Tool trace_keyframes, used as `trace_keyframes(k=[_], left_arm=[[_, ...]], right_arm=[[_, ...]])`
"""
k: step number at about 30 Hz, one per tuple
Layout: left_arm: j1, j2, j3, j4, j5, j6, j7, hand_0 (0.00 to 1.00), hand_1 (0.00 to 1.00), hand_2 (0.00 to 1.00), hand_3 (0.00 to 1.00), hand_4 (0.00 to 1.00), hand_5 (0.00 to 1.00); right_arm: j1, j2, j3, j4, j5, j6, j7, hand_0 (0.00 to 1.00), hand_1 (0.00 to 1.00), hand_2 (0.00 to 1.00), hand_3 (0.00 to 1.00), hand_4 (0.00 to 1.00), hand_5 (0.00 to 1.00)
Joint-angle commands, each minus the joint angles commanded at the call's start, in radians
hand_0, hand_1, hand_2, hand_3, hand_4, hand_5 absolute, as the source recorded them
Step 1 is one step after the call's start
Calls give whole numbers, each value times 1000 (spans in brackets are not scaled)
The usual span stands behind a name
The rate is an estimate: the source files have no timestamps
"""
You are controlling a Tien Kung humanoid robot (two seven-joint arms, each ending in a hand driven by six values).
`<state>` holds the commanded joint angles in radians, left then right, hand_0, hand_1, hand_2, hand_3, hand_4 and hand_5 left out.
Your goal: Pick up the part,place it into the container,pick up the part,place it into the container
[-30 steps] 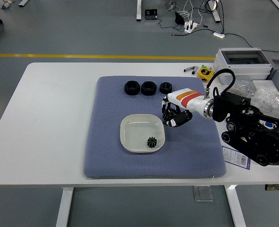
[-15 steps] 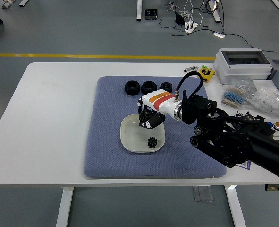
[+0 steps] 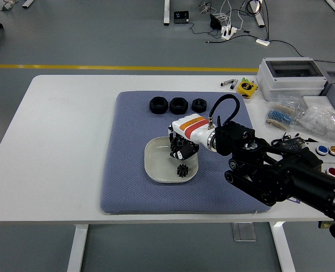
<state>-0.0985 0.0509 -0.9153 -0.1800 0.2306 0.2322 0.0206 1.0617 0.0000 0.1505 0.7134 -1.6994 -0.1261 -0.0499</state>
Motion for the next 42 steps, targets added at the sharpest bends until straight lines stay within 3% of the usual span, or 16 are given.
trace_keyframes(k=[10,11,16,17,28,29,34,35,40,41,42], left_arm=[[-2,0,-2,0,4,0,0,739,672,665,568,646,593],[-2,0,-2,0,2,0,-1,739,671,666,568,647,593],[-2,1,-2,0,2,0,0,739,671,666,568,647,593],[-2,1,-3,0,4,0,0,740,671,666,568,647,594],[-4,1,2,0,-7,2,-4,736,669,664,568,646,593],[-4,0,2,0,-7,2,-4,737,669,663,565,652,606],[-2,0,2,0,-7,3,-4,737,669,663,565,652,606],[-2,0,1,0,-6,3,-4,732,670,659,562,647,605],[1,0,-4,0,3,4,-2,732,670,659,562,647,605],[1,0,-3,0,3,4,-2,731,671,656,560,641,599],[1,0,-3,0,4,3,-1,731,671,656,560,641,599]], right_arm=[[-1,0,-19,1,24,12,17,2,2,77,199,373,100],[1,0,-19,1,25,12,20,2,2,92,304,250,2],[10,0,-17,3,32,17,35,2,2,92,304,250,2],[14,0,-20,7,32,18,37,2,2,112,326,346,2],[31,0,-34,12,46,42,47,2,12,127,333,355,2],[33,0,-32,13,46,40,51,2,41,162,344,387,141],[35,0,-35,14,44,38,61,2,41,162,344,387,141],[35,0,-36,14,45,39,63,5,77,205,359,432,292],[34,0,-37,10,60,33,85,5,77,205,359,432,292],[34,0,-37,10,62,31,88,68,143,247,388,704,430],[34,0,-37,10,63,29,91,68,143,247,388,704,430]])
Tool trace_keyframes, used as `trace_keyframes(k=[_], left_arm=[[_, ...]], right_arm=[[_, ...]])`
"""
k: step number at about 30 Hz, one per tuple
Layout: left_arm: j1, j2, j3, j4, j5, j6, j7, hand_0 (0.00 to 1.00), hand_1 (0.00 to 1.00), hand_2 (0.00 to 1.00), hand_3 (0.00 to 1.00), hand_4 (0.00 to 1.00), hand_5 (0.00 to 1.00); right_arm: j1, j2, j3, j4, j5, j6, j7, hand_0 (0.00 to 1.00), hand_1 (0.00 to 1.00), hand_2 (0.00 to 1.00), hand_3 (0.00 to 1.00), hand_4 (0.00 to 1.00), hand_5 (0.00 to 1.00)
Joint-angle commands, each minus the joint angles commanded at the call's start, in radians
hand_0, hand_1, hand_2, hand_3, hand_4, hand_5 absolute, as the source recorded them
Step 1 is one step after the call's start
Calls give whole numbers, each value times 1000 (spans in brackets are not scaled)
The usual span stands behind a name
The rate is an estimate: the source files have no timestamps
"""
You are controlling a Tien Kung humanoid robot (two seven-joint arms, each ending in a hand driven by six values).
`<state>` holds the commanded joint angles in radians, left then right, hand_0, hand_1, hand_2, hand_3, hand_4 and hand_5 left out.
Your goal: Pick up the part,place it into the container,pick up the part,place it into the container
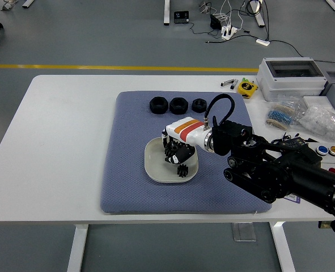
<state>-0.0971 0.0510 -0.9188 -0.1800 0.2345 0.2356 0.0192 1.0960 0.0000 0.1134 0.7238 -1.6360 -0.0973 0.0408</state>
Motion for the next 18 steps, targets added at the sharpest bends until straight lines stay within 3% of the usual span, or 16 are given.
trace_keyframes(k=[4,5,10,11,16,17,18], left_arm=[[1,0,-1,0,4,0,1,731,671,656,560,641,599],[1,0,-1,0,5,0,1,731,672,653,559,633,583],[4,0,-2,0,10,1,2,731,672,653,559,633,583],[4,0,-2,0,10,1,3,728,674,653,558,625,583],[7,0,-6,0,17,0,4,728,674,653,558,625,583],[7,0,-8,0,20,0,4,726,672,648,557,599,559],[7,0,-9,0,22,0,5,726,672,648,557,599,559]], right_arm=[[-1,0,2,0,4,-11,10,68,143,247,388,704,430],[-2,0,1,1,3,-12,12,147,255,352,454,895,397],[-7,0,-4,4,-3,-11,14,147,255,352,454,895,397],[-8,0,-5,4,-4,-10,14,279,396,473,558,998,395],[-8,0,-2,6,-9,-10,15,279,396,473,558,998,395],[-8,0,-1,8,-11,-11,17,404,495,608,697,998,463],[-7,0,0,9,-12,-12,19,404,495,608,697,998,463]])
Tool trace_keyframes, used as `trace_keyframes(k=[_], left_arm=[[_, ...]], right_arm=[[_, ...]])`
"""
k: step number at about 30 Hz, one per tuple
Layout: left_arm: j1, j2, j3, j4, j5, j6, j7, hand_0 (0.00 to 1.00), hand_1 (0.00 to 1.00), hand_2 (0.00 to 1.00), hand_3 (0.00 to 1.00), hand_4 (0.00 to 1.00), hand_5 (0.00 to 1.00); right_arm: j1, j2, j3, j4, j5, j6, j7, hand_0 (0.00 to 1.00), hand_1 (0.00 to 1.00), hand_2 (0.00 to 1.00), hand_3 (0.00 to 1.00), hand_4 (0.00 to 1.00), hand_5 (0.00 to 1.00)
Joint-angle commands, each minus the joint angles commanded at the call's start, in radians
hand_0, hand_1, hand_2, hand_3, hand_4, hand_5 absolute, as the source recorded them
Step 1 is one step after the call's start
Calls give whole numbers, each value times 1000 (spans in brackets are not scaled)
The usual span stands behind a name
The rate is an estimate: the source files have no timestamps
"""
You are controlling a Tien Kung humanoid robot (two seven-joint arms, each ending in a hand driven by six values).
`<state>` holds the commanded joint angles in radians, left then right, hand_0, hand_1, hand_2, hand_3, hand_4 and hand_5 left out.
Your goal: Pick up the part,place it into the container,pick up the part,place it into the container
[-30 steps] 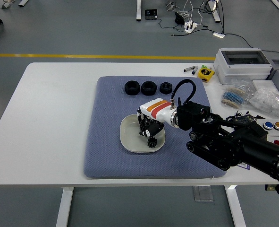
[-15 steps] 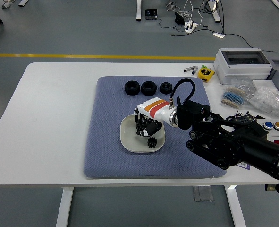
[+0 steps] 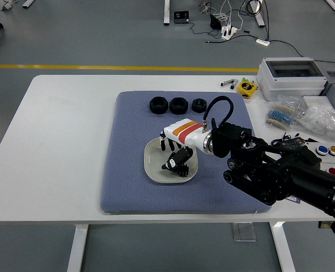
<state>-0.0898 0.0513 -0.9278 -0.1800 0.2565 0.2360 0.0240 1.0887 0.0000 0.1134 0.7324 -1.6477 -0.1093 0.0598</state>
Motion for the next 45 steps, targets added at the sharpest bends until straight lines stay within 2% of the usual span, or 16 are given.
trace_keyframes(k=[4,5,10,11,16,17,20,22,23,28,29,34,35,40,41,45], left_arm=[[0,0,-2,0,5,0,1,726,672,648,557,599,559],[0,0,-2,0,6,0,1,725,672,647,556,597,546],[-2,1,0,0,2,-1,0,725,672,647,556,597,546],[-3,1,0,0,1,-1,0,725,672,645,555,591,534],[-4,1,-2,0,1,-1,1,725,672,645,555,591,534],[-4,1,-3,0,3,-1,1,725,672,645,556,590,532],[-4,1,-5,0,5,-1,2,725,672,645,556,590,532],[-4,0,-6,0,5,-1,2,725,672,645,556,590,532],[-4,0,-7,0,6,-1,2,725,671,644,555,591,530],[-4,0,-9,0,7,-1,2,725,671,644,555,591,530],[-4,-1,-9,0,7,-1,2,725,671,645,556,591,530],[-8,-3,-9,0,4,-1,0,725,671,645,556,591,530],[-8,-3,-10,0,5,-1,0,725,674,645,556,592,531],[-12,-5,-11,0,1,-2,-2,725,674,645,556,592,531],[-12,-6,-12,0,2,-2,-2,724,676,647,558,589,522],[-15,-8,-14,0,1,-2,-4,724,676,647,558,589,522]], right_arm=[[2,0,9,3,1,-7,13,404,495,608,697,998,463],[2,0,11,5,0,-8,15,552,568,689,824,998,463],[8,0,28,7,-4,-21,30,552,568,689,824,998,463],[9,0,32,8,-4,-22,32,635,615,749,892,998,476],[14,0,49,10,1,-30,43,635,615,749,892,998,476],[14,0,54,13,2,-30,45,682,643,774,914,998,480],[14,0,67,15,11,-29,48,682,643,774,914,998,480],[11,0,81,17,36,-26,52,682,643,774,914,998,480],[9,0,86,17,54,-25,55,902,778,851,935,998,487],[-13,0,136,19,187,-16,100,902,778,851,935,998,487],[-22,0,157,25,225,-12,113,998,894,915,960,998,502],[-65,-7,254,59,367,15,148,998,894,915,960,998,502],[-74,-14,272,67,404,19,160,998,946,953,998,998,733],[-127,-74,378,127,585,43,176,998,946,953,998,998,733],[-136,-86,398,139,622,47,173,998,957,970,998,998,843],[-173,-130,463,182,692,52,155,998,957,970,998,998,843]])
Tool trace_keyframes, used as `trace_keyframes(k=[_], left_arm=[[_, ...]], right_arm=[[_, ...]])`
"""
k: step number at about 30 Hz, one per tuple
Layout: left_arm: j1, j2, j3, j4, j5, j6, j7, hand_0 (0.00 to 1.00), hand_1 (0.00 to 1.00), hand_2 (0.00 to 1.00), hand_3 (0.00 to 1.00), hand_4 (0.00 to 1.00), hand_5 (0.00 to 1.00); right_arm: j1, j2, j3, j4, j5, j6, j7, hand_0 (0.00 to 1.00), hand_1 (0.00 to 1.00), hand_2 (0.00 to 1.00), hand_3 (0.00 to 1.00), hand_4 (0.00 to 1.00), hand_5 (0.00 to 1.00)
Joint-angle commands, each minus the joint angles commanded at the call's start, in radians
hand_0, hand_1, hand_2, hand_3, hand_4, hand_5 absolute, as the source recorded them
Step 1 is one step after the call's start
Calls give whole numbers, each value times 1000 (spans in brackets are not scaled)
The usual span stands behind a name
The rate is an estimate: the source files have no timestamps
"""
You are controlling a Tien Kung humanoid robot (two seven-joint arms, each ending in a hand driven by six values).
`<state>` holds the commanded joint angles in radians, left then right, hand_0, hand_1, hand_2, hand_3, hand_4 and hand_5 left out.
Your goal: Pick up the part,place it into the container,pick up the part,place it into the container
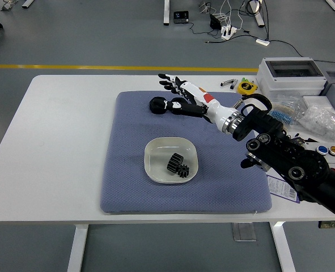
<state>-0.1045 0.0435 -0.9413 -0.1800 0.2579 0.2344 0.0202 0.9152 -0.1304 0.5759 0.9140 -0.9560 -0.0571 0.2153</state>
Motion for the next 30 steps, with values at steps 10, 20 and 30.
trace_keyframes(k=[10,20,30], left_arm=[[2,-13,-17,0,1,2,-4,724,672,643,558,590,526],[24,-31,-44,0,17,8,-5,724,666,639,557,592,534],[34,-33,-88,0,64,14,2,723,664,640,556,593,536]], right_arm=[[-123,-115,166,171,334,105,-128,998,921,938,975,998,872],[-204,-142,288,305,665,152,-172,870,829,879,937,998,851],[-310,-189,362,356,769,111,-192,798,768,831,909,998,846]])
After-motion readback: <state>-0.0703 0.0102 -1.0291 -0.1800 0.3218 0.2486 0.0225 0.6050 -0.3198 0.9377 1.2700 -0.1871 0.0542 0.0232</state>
